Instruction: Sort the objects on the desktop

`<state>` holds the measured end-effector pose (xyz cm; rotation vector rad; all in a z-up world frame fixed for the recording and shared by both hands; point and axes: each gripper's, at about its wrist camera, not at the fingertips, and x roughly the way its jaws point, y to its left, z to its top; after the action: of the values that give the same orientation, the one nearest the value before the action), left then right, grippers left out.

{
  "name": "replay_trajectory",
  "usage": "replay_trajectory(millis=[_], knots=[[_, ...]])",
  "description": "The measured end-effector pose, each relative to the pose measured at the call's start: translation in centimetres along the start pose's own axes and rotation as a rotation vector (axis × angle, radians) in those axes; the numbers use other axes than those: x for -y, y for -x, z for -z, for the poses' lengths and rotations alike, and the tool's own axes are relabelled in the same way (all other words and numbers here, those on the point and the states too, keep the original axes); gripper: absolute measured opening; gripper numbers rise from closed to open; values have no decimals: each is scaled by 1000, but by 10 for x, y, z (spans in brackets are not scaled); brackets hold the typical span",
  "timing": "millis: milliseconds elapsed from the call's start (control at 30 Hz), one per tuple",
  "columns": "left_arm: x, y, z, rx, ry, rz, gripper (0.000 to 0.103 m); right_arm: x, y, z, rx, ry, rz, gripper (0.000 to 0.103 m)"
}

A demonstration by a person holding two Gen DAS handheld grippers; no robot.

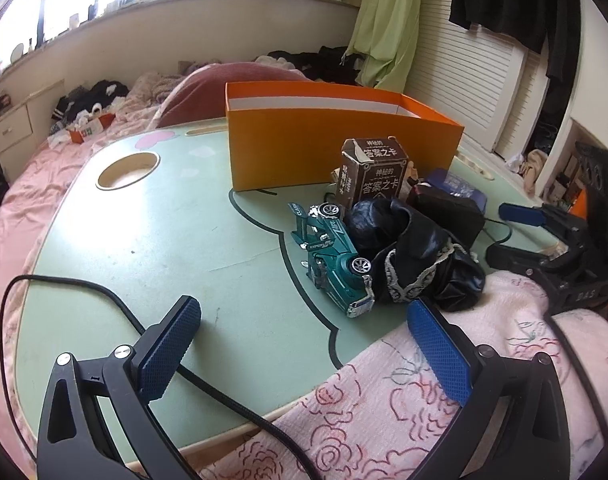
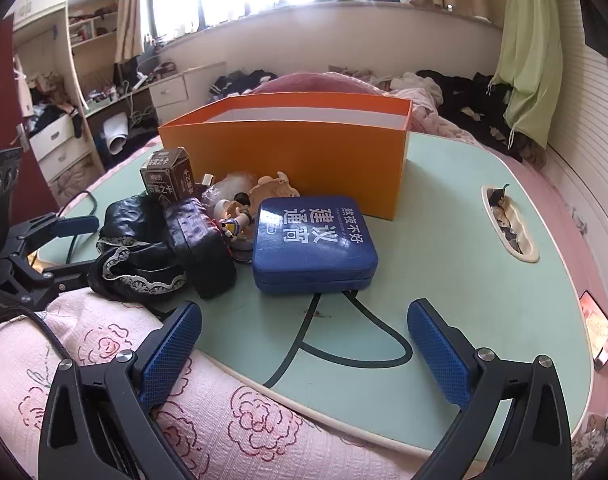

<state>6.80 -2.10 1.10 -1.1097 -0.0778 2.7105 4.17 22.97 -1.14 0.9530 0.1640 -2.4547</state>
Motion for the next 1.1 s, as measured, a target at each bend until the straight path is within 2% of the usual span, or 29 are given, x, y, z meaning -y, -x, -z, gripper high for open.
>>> replay_trajectory(millis=[133,267,367,467,633,700,733,933,1100], knots=[[-3,15,-7,20,32,16,103,0,0,0,0,0,0,103],[-4,39,-29,70,33,16,103,1,0,0,0,0,-1,103],[1,53,-61,103,11,1,103,0,1,0,1,0,-1,103],[7,53,-97,97,4,-21,103,1,1,0,1,0,-1,103],[13,15,-157,13,47,17,103,1,1,-1,1,0,-1,103],[15,-4,-168,-13,75,-17,103,-1,1,-1,2,0,-2,103],[17,-19,-176,-26,80,-59,103,-1,1,-1,2,0,-2,103],[35,-75,-180,-123,46,-105,103,-1,1,-1,2,0,-2,103],[42,-100,-176,-183,32,-130,103,-1,1,-1,2,0,-2,103]])
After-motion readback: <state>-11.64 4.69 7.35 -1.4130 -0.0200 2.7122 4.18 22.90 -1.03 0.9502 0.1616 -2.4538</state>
